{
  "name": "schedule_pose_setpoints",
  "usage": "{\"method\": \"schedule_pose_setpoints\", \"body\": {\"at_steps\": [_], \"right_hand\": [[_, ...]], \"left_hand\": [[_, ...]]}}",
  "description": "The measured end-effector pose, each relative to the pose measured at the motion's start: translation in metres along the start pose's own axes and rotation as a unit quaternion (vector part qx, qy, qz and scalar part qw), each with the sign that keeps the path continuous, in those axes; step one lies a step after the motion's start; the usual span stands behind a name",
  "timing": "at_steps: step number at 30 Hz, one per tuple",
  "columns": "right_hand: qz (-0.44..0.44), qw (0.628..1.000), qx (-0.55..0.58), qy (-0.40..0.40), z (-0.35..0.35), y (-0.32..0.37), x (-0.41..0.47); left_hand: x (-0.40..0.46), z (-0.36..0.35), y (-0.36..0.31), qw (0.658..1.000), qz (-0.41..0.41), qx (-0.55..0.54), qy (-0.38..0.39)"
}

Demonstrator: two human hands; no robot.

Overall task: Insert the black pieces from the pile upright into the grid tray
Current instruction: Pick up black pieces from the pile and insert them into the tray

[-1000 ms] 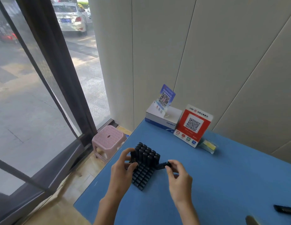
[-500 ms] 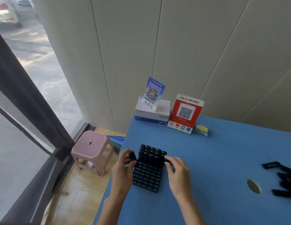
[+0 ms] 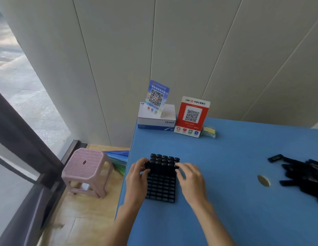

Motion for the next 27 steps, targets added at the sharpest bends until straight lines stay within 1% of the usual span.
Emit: {"method": "schedule_pose_setpoints", "body": {"at_steps": [6,16,21,27], "right_hand": [[-0.004,1.000,0.010,0.004,0.004,-0.005,-0.004],[0.003,1.000,0.016,0.016,0.003,0.000,-0.003],[-0.003,1.000,0.006,0.027,0.003,0.001,-0.005],[-0.004,0.999,-0.015,0.036,0.010,0.007,-0.008]], "left_hand": [[0.004,-0.010,0.013,0.999,-0.022,0.013,0.024],[-0.003,-0.012,0.021,0.998,-0.054,0.027,0.021],[-0.005,-0.010,0.021,0.996,-0.080,0.028,0.041],[-0.006,-0.003,0.013,0.988,-0.110,0.092,0.064]]}}
Point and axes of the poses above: each hand's wrist, its own x-axis towards the middle knuckle, its own z-axis out of the back of the hand, y = z × x, the point moved 3 cm from there along x, towards the middle knuckle, and after that the axes turned 11 degrees about -y, right-handed, at the moved point
